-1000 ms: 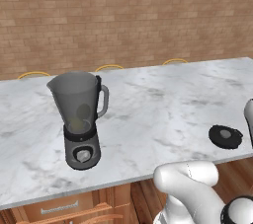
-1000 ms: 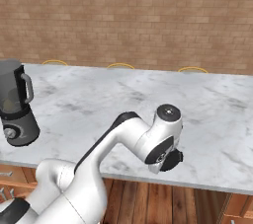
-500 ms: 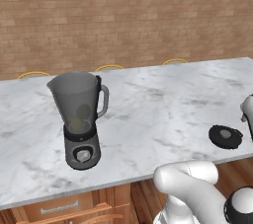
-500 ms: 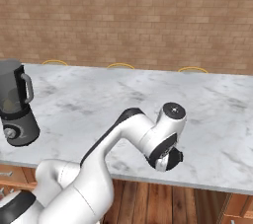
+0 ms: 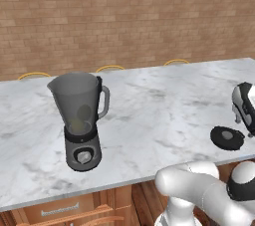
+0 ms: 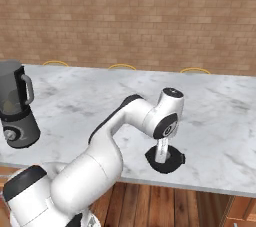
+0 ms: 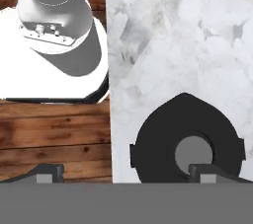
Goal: Grab the lime and lemon from the fridge, place them in the blender, close the lid, and turn on the blender to create a marinade.
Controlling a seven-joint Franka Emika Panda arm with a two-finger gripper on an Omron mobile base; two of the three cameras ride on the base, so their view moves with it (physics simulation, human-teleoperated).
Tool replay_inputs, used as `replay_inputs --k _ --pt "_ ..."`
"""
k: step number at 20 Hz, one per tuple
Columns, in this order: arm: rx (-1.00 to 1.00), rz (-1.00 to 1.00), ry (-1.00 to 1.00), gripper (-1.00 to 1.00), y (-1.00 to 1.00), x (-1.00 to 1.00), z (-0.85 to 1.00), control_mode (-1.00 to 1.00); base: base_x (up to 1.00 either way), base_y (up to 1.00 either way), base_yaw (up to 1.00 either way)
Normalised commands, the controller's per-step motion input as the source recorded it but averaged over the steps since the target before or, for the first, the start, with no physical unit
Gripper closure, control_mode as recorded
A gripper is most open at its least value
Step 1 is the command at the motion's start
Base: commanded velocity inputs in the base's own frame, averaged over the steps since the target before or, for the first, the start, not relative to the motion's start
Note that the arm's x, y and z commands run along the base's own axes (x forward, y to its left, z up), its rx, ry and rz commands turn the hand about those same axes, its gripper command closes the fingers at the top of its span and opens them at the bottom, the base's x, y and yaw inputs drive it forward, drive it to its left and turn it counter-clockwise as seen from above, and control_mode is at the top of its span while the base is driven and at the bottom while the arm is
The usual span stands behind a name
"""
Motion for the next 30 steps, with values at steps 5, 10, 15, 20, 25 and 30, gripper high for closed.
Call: replay_inputs --k 5,10,15,20,25,30 --pt "0.14 0.00 0.14 -1.00 0.00 0.42 -0.04 -1.00 0.00 0.00 0.00" --pt "0.19 0.00 0.01 -1.00 0.00 0.39 -0.20 -1.00 0.00 0.00 0.00" --pt "0.05 0.00 0.00 -1.00 0.00 0.21 -0.41 -1.00 0.00 0.00 0.00" --pt "0.00 0.00 0.00 -1.00 0.00 0.03 -0.43 -1.00 0.00 0.00 0.00" --pt "0.00 0.00 0.00 -1.00 0.00 0.02 -0.32 -1.00 0.00 0.00 0.00" --pt "0.00 0.00 0.00 -1.00 0.00 0.05 -0.23 -1.00 0.00 0.00 0.00"
